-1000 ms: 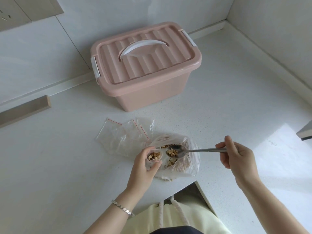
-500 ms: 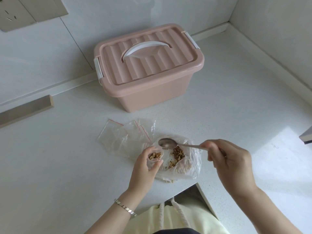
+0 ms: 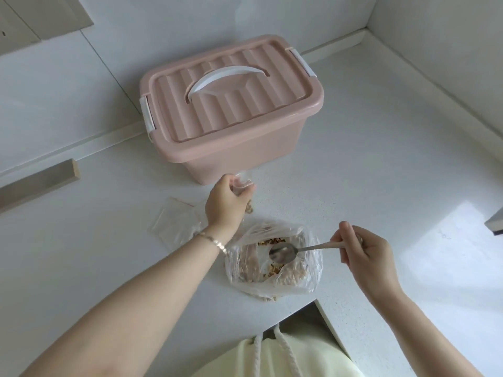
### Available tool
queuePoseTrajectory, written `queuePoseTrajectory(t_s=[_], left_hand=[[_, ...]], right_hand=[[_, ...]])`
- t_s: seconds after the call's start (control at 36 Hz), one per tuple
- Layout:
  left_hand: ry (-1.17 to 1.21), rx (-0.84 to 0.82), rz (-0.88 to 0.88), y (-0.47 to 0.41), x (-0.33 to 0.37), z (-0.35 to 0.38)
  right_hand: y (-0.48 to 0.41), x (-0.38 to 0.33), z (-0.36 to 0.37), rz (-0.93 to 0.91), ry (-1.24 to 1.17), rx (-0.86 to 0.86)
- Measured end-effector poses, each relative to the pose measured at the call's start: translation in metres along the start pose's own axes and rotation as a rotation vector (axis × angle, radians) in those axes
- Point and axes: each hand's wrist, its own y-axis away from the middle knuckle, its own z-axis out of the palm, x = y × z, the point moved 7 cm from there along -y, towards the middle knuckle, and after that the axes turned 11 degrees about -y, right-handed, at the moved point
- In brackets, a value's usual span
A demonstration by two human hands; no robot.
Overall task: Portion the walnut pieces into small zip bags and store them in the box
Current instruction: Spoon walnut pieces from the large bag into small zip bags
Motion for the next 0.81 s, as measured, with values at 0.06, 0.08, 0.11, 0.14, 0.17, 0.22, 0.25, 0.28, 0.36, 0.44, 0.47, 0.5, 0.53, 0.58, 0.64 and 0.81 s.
queuePoseTrajectory(t_s=[0.06,0.08,0.11,0.14,0.17,0.22,0.25,0.28,0.36,0.44,0.47,0.5,0.53,0.58,0.64,0.81], left_hand=[[-0.024,-0.016,-0.061,-0.016,0.009,0.013],[-0.03,-0.033,-0.093,-0.024,0.012,0.021],[-0.034,-0.055,-0.125,-0.031,0.015,0.028],[-0.036,-0.073,-0.15,-0.036,0.017,0.035],[-0.04,-0.083,-0.172,-0.041,0.019,0.041],[-0.038,-0.099,-0.207,-0.05,0.019,0.052],[-0.037,-0.107,-0.214,-0.054,0.019,0.056],[-0.042,-0.124,-0.218,-0.056,0.018,0.06],[-0.072,-0.165,-0.186,-0.06,0.016,0.065],[-0.064,-0.168,-0.132,-0.055,0.011,0.059],[-0.057,-0.165,-0.12,-0.051,0.007,0.054],[-0.051,-0.16,-0.11,-0.047,0.001,0.049],[-0.053,-0.15,-0.096,-0.041,-0.006,0.043],[-0.103,-0.114,-0.05,-0.029,-0.023,0.027],[-0.203,-0.051,-0.015,-0.016,-0.045,0.009],[-0.371,-0.074,-0.319,0.015,-0.119,-0.019]], right_hand=[[-0.002,0.003,0.002,0.006,0.005,-0.004],[-0.003,0.004,0.003,0.011,0.001,-0.005],[-0.004,0.004,0.003,0.016,-0.007,-0.003],[-0.004,0.005,0.004,0.022,-0.014,0.0],[-0.006,0.005,0.005,0.027,-0.022,0.002],[-0.009,0.006,0.006,0.033,-0.03,0.007],[-0.01,0.006,0.007,0.036,-0.03,0.01],[-0.011,0.007,0.007,0.036,-0.027,0.011],[-0.013,0.009,0.006,0.032,-0.018,0.014],[-0.012,0.011,0.004,0.031,-0.018,0.014],[-0.012,0.011,0.004,0.033,-0.015,0.013],[-0.011,0.012,0.004,0.034,-0.011,0.011],[-0.01,0.012,0.003,0.033,-0.007,0.009],[-0.007,0.012,0.003,0.023,0.005,0.009],[-0.004,0.01,0.002,0.013,0.029,0.012],[0.006,0.001,0.003,-0.022,0.05,0.012]])
